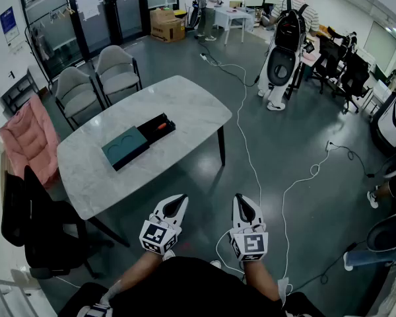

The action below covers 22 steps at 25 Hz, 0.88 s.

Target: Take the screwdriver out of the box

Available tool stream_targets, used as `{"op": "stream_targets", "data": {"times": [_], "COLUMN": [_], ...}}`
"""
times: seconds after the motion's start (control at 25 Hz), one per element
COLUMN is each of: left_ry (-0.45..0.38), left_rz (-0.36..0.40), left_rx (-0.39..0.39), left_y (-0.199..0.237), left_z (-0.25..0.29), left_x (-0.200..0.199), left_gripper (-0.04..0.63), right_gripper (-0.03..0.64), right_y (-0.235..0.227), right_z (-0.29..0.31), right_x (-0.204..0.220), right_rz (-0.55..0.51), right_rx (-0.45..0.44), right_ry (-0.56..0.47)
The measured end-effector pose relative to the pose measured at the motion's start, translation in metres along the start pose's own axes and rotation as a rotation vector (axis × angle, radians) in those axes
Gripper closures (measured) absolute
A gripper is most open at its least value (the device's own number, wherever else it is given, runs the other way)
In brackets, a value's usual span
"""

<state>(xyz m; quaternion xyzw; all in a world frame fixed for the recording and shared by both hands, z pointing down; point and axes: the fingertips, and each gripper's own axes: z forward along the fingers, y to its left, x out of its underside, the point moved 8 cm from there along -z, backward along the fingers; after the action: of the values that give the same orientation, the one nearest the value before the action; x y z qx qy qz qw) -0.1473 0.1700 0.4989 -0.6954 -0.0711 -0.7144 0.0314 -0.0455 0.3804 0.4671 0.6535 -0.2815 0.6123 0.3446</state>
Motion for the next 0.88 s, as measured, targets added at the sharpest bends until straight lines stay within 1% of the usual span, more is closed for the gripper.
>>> {"op": "stream_targets", "data": {"times": [0.16,0.6,0.76,0.88], "left_ry": [-0.010,-0.011,-0.012,-0.011], "left_rz": [-0.007,0.005,0.007,0.004], "left_rx": [-0.005,-0.009,0.005,0.009], "left_y": [0.003,0.022,0.031,0.041], "left_z": [-0.001,-0.004,-0.004,-0.011], "left_x": [-0.001,-0.005,-0.006,-0.004], "left_gripper": [0.589,0.589,0.589,0.589], "right_gripper": [0.594,0.594,0.594,0.594], "right_y": [-0.002,0.006,0.011,0.021], "right_z": [0.002,0.015,0.026,0.035], "right_x": [0.002,0.000,-0.003,0.000], "right_rz": [0.000,0.001,0.041,0.083], "right_rx": [0.004,0.006,0.006,0.005], "right_ry": [0.008,0.011,-0.004,0.015]}}
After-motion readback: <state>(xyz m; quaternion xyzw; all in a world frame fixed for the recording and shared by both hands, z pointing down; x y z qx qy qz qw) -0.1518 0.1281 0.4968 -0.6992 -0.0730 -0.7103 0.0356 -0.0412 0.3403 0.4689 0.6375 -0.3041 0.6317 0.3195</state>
